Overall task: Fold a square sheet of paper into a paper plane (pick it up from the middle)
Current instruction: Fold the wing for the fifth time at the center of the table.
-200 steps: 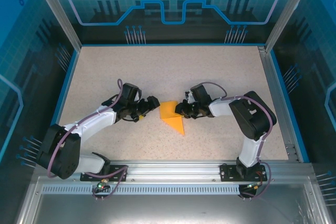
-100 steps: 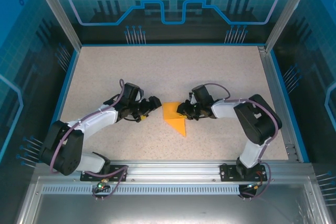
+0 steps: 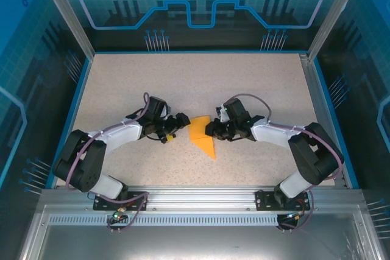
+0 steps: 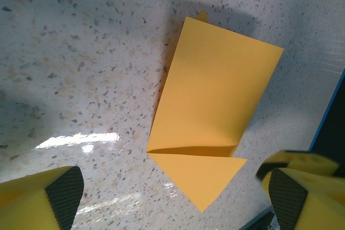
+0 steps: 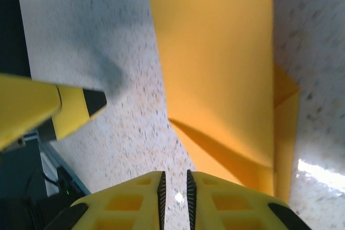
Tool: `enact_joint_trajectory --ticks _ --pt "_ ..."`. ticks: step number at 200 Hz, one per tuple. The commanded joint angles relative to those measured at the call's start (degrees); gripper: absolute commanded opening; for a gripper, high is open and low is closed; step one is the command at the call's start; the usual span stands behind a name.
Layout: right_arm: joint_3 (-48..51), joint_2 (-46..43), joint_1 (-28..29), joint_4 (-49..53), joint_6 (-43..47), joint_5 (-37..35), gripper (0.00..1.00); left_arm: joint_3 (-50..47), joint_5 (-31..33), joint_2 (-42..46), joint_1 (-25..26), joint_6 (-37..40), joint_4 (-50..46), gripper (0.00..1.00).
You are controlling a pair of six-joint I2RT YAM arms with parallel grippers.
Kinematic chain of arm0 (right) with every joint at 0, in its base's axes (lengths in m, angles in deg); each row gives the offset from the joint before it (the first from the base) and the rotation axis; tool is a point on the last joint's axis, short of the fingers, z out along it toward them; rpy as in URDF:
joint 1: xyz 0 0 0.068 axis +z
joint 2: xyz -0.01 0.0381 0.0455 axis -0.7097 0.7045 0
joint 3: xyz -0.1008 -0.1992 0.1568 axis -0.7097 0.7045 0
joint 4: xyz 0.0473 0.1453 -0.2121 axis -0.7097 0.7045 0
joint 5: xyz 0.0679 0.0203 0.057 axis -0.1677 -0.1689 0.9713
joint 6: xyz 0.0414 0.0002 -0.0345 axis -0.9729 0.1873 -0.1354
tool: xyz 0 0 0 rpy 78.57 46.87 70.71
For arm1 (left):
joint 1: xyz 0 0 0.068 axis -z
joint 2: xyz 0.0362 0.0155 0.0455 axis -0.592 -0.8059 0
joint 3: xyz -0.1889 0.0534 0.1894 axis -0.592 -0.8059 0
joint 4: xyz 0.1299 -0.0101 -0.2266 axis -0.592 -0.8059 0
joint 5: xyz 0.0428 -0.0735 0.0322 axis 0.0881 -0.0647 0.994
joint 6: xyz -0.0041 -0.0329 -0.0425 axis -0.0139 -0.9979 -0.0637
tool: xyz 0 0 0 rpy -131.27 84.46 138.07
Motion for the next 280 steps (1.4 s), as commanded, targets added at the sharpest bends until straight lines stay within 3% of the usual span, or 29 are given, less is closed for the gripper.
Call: enact_joint_trajectory --ticks 1,73,130,225,261,280 --pt "0.45 2.25 0.29 -0.12 1.23 1.34 0.19 2.14 -1.89 -1.90 1.23 -1.19 0.75 0.93" --pt "4.70 8.07 -4.52 -6.32 0.53 3.68 0.18 5.87 -1.64 -6.08 3.79 -1.06 -0.25 0.93" --pt "11.42 14.56 -8.62 -22.95 -6.48 10.93 0.19 9.28 -1.23 -8.80 5.07 -1.23 -2.37 0.93" --pt "10.72 14.62 -8.66 -18.32 -4.97 9.22 0.19 10.25 1.86 -10.95 6.96 -6.47 -6.14 0.91" --pt "10.61 15.23 -8.65 -18.44 -5.09 9.23 0.19 7.96 -0.49 -11.46 7.41 -8.47 -0.68 0.77" --pt "10.61 15.64 -8.65 -18.26 -5.06 9.08 0.19 8.12 -0.58 -11.95 7.42 -8.33 -0.53 0.76"
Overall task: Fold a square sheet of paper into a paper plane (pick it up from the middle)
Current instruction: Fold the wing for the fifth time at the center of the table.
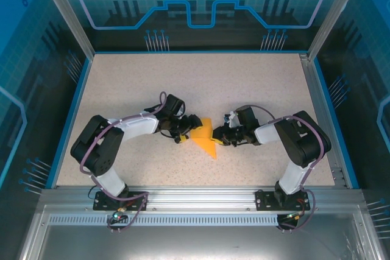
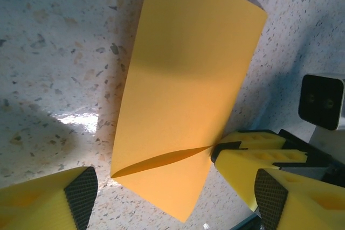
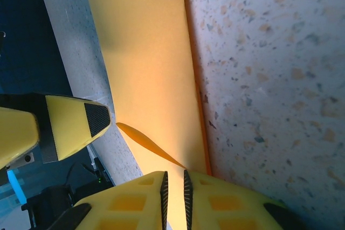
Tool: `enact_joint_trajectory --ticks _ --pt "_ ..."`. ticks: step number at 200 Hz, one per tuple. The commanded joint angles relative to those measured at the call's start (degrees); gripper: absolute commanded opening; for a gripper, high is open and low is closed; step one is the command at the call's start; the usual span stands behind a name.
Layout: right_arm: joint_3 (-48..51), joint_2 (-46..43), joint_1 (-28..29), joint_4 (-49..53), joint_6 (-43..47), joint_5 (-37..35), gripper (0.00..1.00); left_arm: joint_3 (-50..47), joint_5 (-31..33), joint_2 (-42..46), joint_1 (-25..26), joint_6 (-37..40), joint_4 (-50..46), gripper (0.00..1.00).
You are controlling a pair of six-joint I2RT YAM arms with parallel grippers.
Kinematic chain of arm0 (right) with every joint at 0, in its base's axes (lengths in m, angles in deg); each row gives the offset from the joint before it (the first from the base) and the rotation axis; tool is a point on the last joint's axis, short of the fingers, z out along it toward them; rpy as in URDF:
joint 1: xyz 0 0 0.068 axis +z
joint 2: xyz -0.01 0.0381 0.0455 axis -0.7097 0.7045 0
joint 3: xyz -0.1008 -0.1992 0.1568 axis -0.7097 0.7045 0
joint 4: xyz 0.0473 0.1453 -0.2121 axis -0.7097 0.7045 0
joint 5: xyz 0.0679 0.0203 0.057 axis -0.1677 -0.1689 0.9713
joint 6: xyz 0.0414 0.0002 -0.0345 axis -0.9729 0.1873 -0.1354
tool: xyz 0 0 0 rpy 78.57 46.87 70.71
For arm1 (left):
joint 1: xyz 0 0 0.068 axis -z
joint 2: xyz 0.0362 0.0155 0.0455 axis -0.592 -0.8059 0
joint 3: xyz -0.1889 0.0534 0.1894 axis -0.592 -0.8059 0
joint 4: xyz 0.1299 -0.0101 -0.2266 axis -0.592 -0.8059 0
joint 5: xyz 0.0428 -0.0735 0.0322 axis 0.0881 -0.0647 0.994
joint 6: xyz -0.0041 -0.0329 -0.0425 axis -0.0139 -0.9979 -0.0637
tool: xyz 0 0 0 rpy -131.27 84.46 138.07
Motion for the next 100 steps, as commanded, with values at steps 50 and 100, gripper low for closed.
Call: enact_joint_trajectory --ticks 50,100 --pt "0.87 4.82 0.84 4.17 1.03 -6.30 0.19 -1.85 -0.67 -1.97 0.33 -2.08 2.08 0.78" --pt "0.95 5.31 0.84 4.00 0.97 -6.42 0.19 -1.88 -2.13 -3.11 0.35 -2.62 5.25 0.75"
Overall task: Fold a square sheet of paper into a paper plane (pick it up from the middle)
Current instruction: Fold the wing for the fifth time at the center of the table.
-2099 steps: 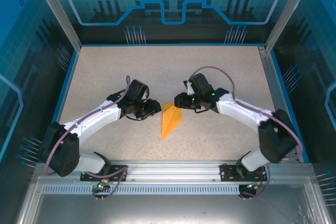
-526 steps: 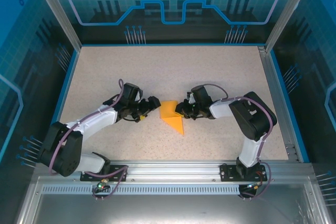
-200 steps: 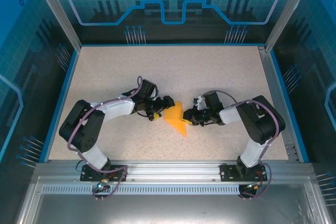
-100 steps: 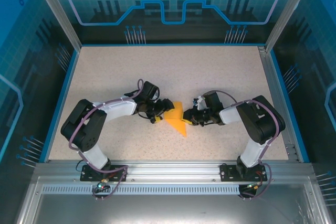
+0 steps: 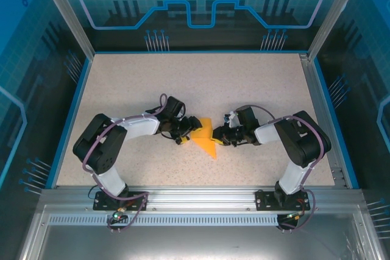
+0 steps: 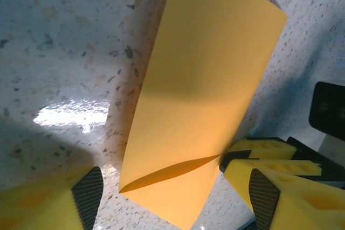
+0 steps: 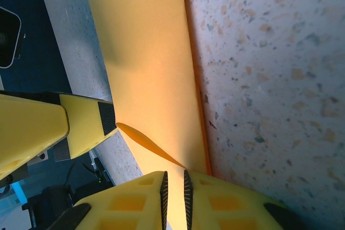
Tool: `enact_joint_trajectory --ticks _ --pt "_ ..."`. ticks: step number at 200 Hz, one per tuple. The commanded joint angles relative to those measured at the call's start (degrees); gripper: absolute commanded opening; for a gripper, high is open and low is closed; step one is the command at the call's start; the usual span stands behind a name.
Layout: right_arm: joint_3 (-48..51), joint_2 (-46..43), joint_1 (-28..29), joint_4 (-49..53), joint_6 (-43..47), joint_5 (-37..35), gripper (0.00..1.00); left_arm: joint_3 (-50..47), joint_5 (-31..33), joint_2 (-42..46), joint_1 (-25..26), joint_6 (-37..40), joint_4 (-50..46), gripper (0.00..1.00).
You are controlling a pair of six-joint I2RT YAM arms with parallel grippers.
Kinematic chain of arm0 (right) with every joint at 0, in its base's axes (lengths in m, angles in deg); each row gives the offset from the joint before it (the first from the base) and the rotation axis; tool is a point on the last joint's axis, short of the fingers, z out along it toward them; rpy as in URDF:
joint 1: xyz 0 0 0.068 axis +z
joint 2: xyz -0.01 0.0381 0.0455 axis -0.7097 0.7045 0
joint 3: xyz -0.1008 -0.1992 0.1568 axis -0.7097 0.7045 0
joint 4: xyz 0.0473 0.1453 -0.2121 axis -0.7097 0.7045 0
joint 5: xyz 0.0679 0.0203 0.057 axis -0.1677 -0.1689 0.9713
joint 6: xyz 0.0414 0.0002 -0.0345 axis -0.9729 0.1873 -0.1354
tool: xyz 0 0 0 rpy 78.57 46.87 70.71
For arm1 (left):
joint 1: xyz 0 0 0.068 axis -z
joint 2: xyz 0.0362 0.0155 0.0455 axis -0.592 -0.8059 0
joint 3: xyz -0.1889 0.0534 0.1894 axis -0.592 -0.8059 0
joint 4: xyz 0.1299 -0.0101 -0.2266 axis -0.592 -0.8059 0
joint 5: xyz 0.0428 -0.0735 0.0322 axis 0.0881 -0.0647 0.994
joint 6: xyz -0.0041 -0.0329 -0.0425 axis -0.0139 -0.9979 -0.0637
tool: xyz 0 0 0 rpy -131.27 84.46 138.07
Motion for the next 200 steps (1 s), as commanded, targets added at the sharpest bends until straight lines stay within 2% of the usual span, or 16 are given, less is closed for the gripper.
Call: enact_joint_trajectory --ticks 1,52,91,131,165,200 --pt "0.95 5.18 0.84 4.00 0.93 -6.49 0.19 -0.50 -1.92 -1.41 0.29 -0.95 2.09 0.75" --pt "1.10 4.91 0.84 4.72 1.17 -6.82 0.19 -1.66 -3.51 -2.95 0.32 -3.01 6.88 0.74" --pt "1.21 5.07 0.75 4.75 1.32 -6.93 0.18 -3.12 -4.27 -2.67 0.22 -4.59 11.05 0.66" --pt "1.30 5.20 0.76 4.85 1.28 -7.04 0.19 -3.80 -5.84 -3.04 -0.46 -5.45 14.66 0.63" --pt "1.11 5.48 0.54 5.16 1.59 -7.04 0.18 -5.74 -8.22 -3.87 -2.44 -8.08 22.01 0.63" --pt "0.78 5.64 0.49 5.52 1.77 -7.00 0.19 -5.14 -8.93 -4.07 -2.90 -8.03 22.73 0.63"
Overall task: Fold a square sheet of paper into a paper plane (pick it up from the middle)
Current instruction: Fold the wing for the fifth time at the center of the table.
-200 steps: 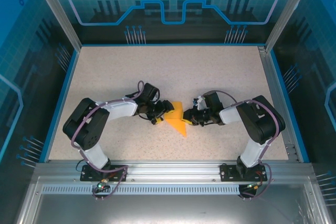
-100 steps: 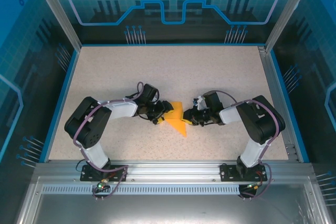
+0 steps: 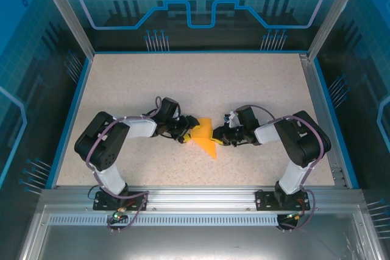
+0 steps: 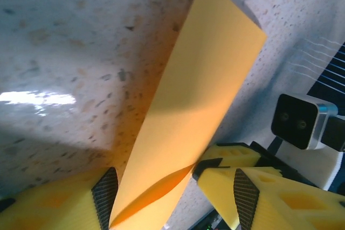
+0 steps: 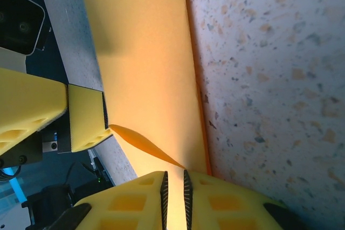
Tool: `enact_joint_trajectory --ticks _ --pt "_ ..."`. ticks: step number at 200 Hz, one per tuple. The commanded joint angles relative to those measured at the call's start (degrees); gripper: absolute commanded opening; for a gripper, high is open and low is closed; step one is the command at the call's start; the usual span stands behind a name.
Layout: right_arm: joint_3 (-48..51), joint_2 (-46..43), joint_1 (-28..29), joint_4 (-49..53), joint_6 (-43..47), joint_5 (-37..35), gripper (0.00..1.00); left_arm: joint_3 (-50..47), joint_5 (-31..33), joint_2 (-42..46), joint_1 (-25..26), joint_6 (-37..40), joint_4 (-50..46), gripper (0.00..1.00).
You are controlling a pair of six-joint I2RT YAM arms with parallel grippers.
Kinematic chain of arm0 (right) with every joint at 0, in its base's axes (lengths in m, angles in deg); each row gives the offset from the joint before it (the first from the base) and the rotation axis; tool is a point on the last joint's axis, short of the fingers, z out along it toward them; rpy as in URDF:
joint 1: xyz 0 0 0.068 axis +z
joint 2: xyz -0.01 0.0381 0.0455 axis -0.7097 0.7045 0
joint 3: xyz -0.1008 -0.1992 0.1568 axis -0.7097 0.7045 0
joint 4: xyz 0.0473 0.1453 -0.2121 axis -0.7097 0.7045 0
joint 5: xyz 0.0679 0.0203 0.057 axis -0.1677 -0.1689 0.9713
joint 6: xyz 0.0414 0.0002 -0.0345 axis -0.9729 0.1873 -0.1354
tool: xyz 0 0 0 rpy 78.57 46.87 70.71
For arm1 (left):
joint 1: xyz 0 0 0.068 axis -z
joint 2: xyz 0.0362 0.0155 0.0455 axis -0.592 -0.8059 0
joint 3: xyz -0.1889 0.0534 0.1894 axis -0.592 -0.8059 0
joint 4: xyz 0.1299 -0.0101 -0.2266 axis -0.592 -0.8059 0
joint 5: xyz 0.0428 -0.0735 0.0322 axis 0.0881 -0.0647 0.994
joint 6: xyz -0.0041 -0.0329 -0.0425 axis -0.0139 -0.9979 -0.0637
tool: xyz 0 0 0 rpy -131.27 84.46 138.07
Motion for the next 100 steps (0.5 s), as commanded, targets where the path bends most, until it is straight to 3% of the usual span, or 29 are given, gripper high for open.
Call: enact_joint_trajectory --ticks 1,100 --pt "0.73 5.40 0.51 5.52 1.49 -7.00 0.19 0.08 -1.44 -2.10 0.21 0.02 8.02 0.63" --pt "-0.04 5.84 0.42 5.72 2.03 -6.85 0.19 3.07 -3.26 -4.15 -1.97 2.68 7.90 0.57"
